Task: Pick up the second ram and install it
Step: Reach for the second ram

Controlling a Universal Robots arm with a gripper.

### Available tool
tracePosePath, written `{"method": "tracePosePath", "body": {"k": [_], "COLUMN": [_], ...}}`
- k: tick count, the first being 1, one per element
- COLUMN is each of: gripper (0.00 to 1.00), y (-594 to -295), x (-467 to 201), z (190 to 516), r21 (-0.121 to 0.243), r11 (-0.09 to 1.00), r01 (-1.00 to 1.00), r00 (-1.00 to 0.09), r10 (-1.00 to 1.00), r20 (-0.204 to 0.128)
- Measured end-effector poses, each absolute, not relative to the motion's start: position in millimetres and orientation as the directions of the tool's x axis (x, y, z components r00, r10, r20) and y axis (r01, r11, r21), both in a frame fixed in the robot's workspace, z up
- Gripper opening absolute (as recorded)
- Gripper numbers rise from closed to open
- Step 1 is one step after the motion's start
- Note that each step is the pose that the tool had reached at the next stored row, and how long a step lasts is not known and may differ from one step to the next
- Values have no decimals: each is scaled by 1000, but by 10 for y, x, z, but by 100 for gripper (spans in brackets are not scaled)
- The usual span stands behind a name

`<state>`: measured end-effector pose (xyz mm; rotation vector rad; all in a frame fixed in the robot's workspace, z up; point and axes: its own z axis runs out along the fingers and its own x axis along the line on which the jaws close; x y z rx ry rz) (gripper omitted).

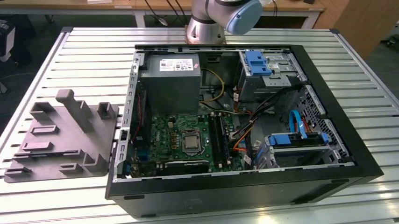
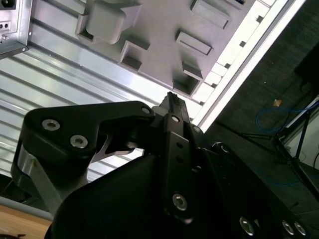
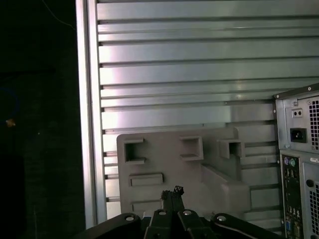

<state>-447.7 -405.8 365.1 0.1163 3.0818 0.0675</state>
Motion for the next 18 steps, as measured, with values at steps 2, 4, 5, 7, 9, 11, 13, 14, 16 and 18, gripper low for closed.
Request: {"method": "tracePosePath", "body": {"k": [2, 4, 5, 7, 9, 11, 13, 14, 16, 18], "gripper": [10, 10, 10, 10, 10, 10, 10, 10, 10, 10], "y": [-4085, -4119, -4139, -4185, -4236, -4287, -4340, -4366, -4418, -4462], "x": [-4481, -4483, -4483, -4483, -4483, -4483, -4483, -4483, -4482, -4479], "z": [3631, 3610, 3600, 3581, 3564, 3548, 3534, 3526, 3509, 3491], "r21": [46, 46, 46, 46, 46, 46, 46, 46, 45, 45], "r11": [996, 996, 996, 996, 996, 996, 996, 996, 996, 996], "r01": [74, 74, 74, 74, 74, 74, 74, 74, 74, 74], "r00": [-996, -996, -996, -996, -996, -996, -996, -996, -996, -996], "r10": [77, 77, 77, 77, 77, 77, 77, 77, 77, 77], "r20": [-55, -55, -55, -55, -55, -54, -54, -53, -52, -50]}}
